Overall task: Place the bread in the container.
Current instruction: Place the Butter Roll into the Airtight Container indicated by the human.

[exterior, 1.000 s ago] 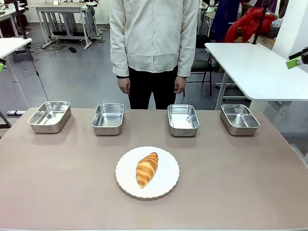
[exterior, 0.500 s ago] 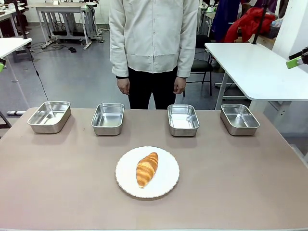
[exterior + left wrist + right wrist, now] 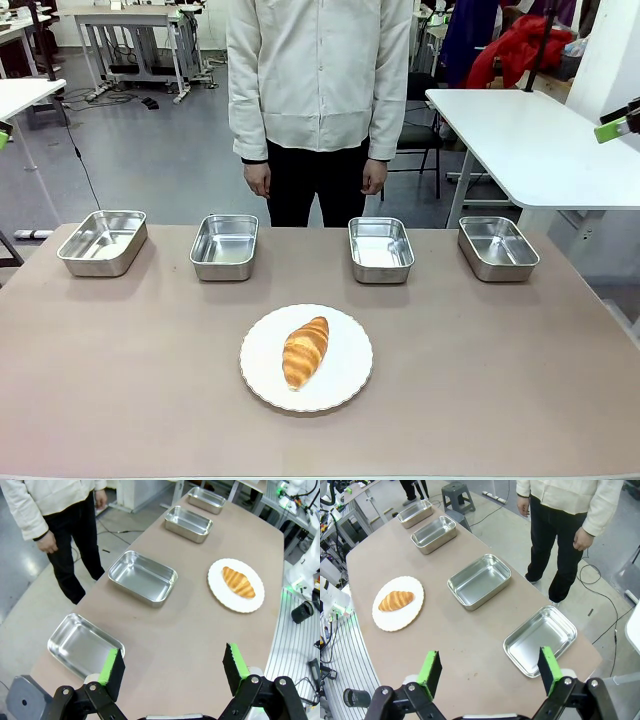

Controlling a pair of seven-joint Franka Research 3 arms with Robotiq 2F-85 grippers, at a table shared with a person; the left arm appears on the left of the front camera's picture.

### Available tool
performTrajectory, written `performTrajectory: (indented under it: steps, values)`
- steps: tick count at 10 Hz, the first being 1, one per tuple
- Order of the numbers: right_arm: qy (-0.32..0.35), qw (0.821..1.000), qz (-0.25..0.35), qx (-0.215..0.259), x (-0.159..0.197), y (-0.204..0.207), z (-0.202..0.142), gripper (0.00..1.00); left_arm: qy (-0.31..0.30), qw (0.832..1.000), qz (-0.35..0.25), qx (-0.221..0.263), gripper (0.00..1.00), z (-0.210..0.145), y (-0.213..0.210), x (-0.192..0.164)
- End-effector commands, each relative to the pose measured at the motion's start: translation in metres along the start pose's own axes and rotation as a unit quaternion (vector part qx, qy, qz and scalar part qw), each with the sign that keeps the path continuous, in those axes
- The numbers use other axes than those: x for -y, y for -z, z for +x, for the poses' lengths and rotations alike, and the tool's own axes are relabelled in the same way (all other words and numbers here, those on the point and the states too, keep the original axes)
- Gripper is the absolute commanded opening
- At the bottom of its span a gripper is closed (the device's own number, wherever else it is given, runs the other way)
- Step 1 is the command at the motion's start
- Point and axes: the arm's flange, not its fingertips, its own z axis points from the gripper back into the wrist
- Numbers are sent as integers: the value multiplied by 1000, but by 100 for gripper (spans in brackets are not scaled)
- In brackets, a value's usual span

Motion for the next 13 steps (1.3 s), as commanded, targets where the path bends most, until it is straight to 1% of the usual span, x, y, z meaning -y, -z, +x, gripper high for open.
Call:
performTrajectory:
  steps: [1, 13]
  values:
    - [-5, 1000, 2, 12, 0, 2, 1, 100, 8, 1000, -4, 9, 100, 1, -1, 3]
    - [-5, 1000, 2, 12, 0, 2, 1, 100, 8, 1000, -4, 9, 100, 1, -1, 3]
